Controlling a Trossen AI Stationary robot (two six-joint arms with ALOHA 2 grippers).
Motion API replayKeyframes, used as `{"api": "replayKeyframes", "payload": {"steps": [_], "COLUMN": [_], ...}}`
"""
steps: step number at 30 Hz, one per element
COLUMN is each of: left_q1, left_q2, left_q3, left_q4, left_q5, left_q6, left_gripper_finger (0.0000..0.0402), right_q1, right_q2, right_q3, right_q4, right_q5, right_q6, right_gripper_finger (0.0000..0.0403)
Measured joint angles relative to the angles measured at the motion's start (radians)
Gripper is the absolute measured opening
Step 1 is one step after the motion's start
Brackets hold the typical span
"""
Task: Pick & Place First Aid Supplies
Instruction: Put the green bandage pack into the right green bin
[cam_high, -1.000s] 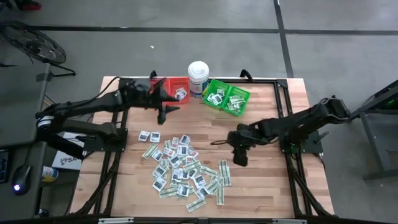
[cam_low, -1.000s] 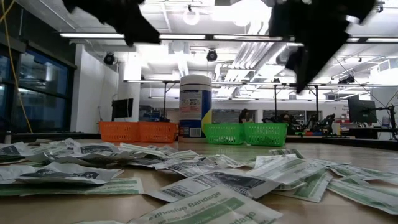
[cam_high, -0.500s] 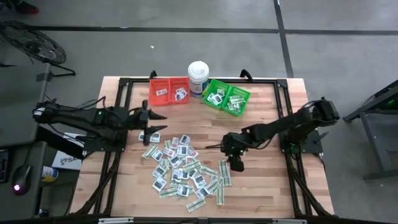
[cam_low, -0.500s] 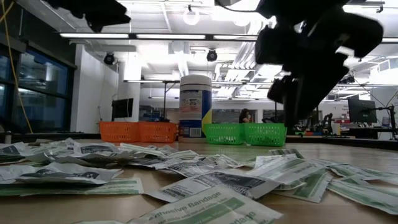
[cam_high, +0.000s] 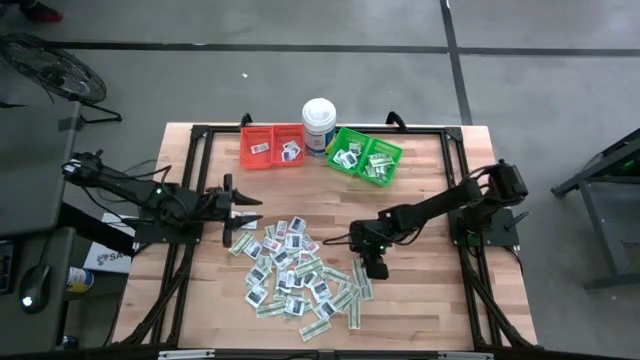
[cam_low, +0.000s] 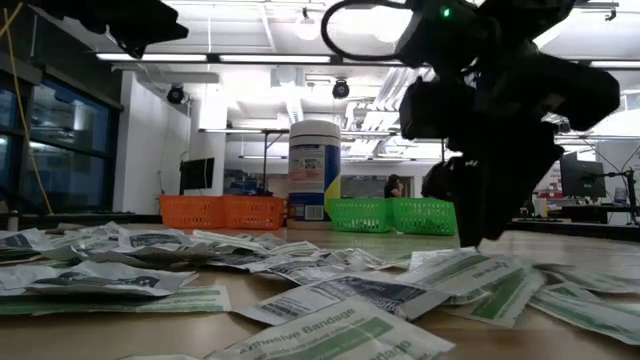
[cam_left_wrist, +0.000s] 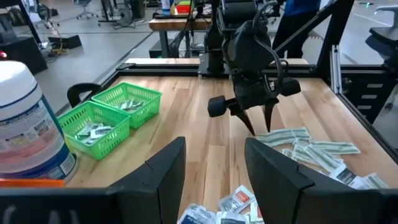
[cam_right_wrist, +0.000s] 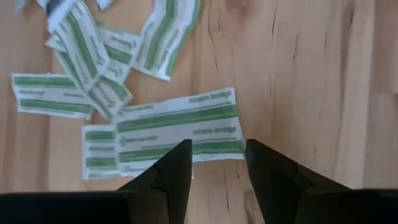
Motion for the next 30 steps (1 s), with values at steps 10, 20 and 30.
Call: {"api": "replayKeyframes", "payload": {"steps": [10, 20, 30], "left_q1": [-0.005, -0.004, -0.004], "left_q2": [0.001, 0.002, 0.002], "left_q3": [-0.019, -0.019, -0.019], "left_q4": [-0.001, -0.001, -0.007], "left_q5": [-0.002, -0.002, -0.006], "left_q6": [-0.036, -0.036, -0.042], "left_gripper_finger": [0.0162, 0.0162, 0.0163], "right_q1": [-0.005, 0.001, 0.014], "right_q2": [0.02, 0.02, 0.021], "right_q3": [0.001, 0.001, 0.0], "right_q4": [0.002, 0.007, 0.019], "right_q5": [0.012, -0.007, 0.033], "right_q6": [0.015, 0.008, 0.017], "right_gripper_finger": [0.0145, 0.0134, 0.0051]}}
